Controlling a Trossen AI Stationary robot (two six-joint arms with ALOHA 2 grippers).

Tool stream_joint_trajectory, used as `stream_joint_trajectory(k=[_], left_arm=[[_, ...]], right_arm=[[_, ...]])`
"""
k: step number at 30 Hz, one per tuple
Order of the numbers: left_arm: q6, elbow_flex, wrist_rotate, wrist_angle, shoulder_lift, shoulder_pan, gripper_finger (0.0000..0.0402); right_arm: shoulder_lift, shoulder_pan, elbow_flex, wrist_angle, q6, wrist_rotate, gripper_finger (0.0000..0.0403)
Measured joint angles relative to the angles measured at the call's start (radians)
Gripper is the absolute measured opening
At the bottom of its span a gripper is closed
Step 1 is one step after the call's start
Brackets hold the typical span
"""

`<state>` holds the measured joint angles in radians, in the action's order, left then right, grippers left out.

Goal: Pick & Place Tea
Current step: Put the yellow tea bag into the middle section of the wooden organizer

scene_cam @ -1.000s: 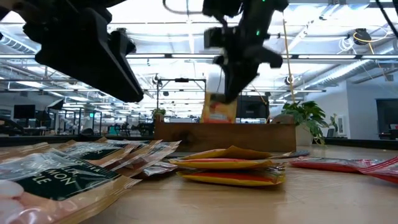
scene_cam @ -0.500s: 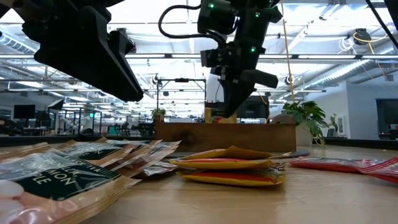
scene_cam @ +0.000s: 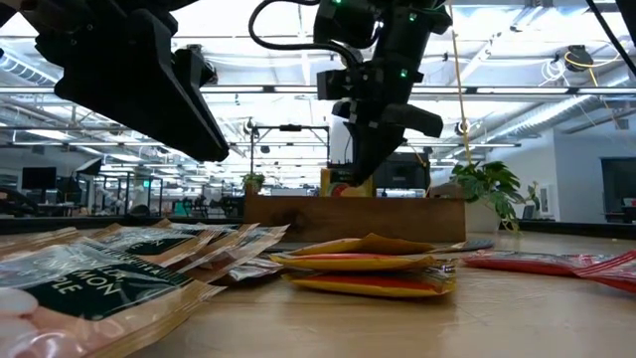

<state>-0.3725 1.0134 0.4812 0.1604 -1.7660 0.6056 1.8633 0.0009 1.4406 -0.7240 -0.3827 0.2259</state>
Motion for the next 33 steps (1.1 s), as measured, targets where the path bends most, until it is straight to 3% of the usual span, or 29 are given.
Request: stream_joint_trajectory(k=[7,16,22,28,33], left_arm=[[0.0,0.0,0.013,0.0,0.0,0.0,0.0093],[-0.001,0.0,0.018,0.0,0.0,0.0,0.0093],[-0.003,0.0,0.018,0.001,0.0,0.0,0.0093],[0.008,0.0,0.024,0.015,0.0,0.0,0.0093],[-0.019,0.0,0.188,0.102,0.0,0.0,0.0093]], right_arm=[[0.0,-0.013,0.0,-0.009,0.011,-0.072,0.0003],[0.0,-0.014,0.0,0.007,0.053,-0.066,0.0061],[0.0,-0.014,0.0,0.016,0.057,0.081,0.0094],[0.0,-0.014,0.0,0.016,0.06,0.089,0.0116],[-0.04,-0.013,-0.001,-0.028,0.064,0.08,0.012]])
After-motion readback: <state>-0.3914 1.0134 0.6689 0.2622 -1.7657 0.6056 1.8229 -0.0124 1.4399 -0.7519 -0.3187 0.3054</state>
